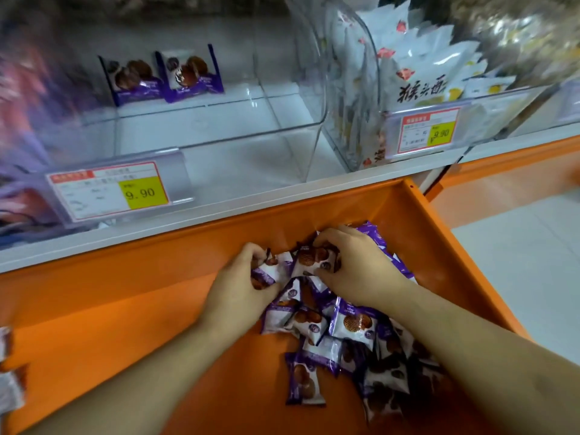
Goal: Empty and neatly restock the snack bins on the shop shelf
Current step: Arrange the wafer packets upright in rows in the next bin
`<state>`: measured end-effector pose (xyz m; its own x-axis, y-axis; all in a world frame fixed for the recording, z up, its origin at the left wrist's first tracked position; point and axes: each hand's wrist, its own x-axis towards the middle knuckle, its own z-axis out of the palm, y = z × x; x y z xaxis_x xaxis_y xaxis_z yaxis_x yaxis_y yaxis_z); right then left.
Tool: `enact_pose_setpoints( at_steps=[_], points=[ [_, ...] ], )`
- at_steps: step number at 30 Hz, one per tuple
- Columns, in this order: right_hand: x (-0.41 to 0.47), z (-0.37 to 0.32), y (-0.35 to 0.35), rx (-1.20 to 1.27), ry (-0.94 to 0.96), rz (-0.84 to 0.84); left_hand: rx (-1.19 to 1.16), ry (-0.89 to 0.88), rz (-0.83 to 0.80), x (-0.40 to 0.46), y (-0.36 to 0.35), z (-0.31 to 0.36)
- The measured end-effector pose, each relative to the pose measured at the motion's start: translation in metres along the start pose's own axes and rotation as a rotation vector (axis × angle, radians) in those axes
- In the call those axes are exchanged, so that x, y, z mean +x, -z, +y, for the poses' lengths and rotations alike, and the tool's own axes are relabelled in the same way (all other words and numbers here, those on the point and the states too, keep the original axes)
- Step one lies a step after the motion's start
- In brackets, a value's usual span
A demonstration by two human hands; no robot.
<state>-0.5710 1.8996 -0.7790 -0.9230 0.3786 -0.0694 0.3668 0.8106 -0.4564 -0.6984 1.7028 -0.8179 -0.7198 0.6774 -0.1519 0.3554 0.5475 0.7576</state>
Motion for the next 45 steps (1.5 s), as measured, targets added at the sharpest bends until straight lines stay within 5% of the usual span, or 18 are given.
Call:
enact_pose_setpoints(
  at_steps=[10,19,27,32,38,45],
  points=[
    [-0.057,-0.123,0.080,0.263,0.170,-0.017,-0.338,0.087,-0.050,-0.105,0.141,0.036],
    [-0.092,-0.265,0.160,0.548,0.180,0.069,-0.266,-0.014,0.087,-0.191,0.271,0.088],
    [-0.071,-0.365,0.144,0.794,0.221,0.009,-0.491,0.088,0.147,-0.228,0.348,0.085],
    [-0.057,-0.389,0.112,0.928,0.189,-0.001,-0.564,0.166,0.231,-0.223,0.372,0.064],
    [-0.051,-0.383,0.105,1.001,0.195,-0.004,-0.668,0.152,0.035,-0.219,0.384,0.059],
    [-0.056,-0.373,0.102,0.940,0.196,0.008,-0.804,0.197,0.163,-0.213,0.377,0.060]
  ],
)
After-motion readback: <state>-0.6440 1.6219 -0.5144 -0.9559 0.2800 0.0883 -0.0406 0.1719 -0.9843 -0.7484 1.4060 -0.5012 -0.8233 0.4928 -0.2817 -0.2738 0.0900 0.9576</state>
